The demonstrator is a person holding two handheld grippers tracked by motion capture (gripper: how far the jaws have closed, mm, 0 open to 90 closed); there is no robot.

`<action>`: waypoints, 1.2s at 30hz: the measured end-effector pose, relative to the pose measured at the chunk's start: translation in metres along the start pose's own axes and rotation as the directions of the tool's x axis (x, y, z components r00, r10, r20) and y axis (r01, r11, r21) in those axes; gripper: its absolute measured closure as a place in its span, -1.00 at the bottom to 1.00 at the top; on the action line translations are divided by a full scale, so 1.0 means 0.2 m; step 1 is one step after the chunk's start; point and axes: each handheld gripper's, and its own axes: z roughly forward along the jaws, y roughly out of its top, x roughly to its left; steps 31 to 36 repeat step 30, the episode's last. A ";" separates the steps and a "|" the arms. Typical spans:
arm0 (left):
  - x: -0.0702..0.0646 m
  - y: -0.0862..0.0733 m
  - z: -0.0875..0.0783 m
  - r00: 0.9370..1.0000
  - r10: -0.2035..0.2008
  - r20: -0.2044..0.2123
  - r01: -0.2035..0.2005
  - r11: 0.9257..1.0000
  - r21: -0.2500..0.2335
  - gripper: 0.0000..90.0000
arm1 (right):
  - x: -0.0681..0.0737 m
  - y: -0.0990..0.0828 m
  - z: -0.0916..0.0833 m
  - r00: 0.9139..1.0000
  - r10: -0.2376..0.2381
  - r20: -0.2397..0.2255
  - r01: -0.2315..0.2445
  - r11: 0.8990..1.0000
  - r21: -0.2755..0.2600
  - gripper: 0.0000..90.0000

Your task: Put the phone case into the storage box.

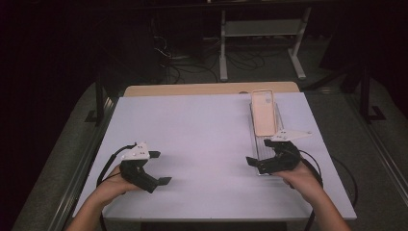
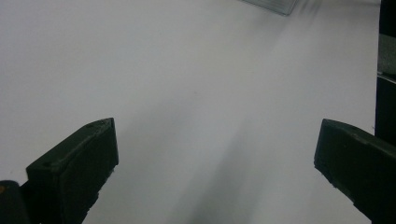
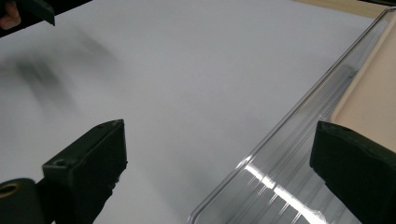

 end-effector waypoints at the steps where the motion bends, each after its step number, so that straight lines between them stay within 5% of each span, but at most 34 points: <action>1: 0.00 0.00 0.00 1.000 0.007 0.002 -0.007 1.000 0.004 -1.00 | 0.00 -0.01 0.00 1.000 0.002 -0.002 -0.002 1.000 0.004 -0.92; 12: 0.02 0.04 -0.01 1.000 -0.006 0.008 0.006 0.999 -0.033 -1.00 | 0.03 -0.06 -0.02 1.000 -0.004 -0.025 0.004 1.000 0.002 -0.93; 36: 0.02 0.02 -0.02 1.000 0.005 0.003 -0.005 0.999 -0.034 -1.00 | 0.02 -0.06 -0.02 1.000 -0.011 -0.026 0.011 1.000 0.003 -0.93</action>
